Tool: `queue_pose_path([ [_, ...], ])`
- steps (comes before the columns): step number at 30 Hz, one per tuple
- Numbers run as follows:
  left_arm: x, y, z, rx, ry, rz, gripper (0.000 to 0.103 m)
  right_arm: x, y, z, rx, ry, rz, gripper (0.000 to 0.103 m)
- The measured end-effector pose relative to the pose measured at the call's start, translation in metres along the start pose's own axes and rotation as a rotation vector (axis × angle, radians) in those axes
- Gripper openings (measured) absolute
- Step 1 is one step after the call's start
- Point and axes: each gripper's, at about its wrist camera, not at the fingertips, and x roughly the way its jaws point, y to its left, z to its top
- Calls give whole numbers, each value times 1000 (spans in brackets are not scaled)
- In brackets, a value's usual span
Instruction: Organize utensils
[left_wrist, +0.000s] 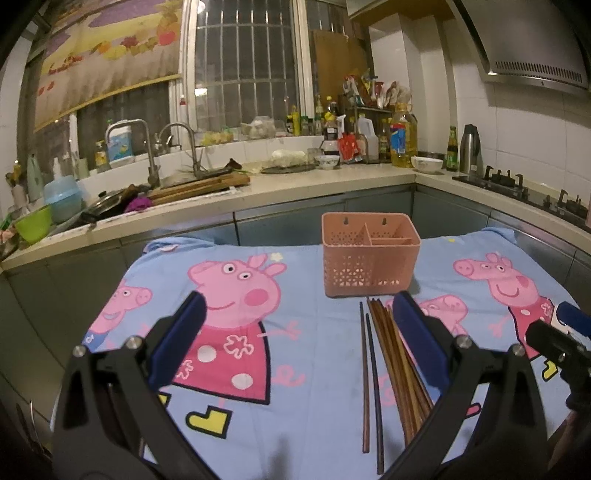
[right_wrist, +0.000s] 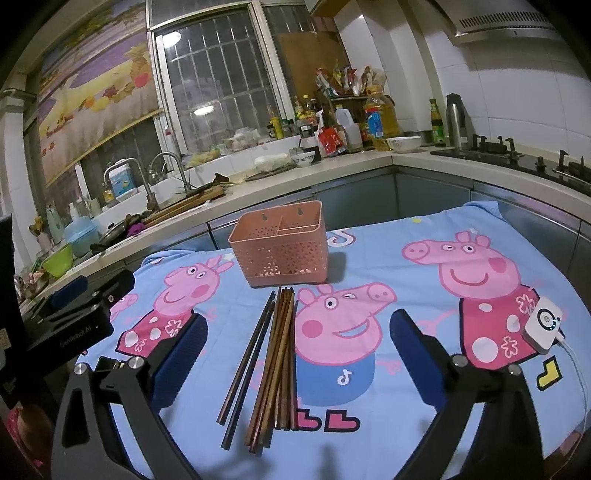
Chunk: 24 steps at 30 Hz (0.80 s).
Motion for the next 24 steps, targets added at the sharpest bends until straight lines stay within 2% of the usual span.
queue_pose_path([
  [24, 4, -2, 5, 19, -15, 11, 97, 3, -2, 1, 6, 5, 2, 65],
])
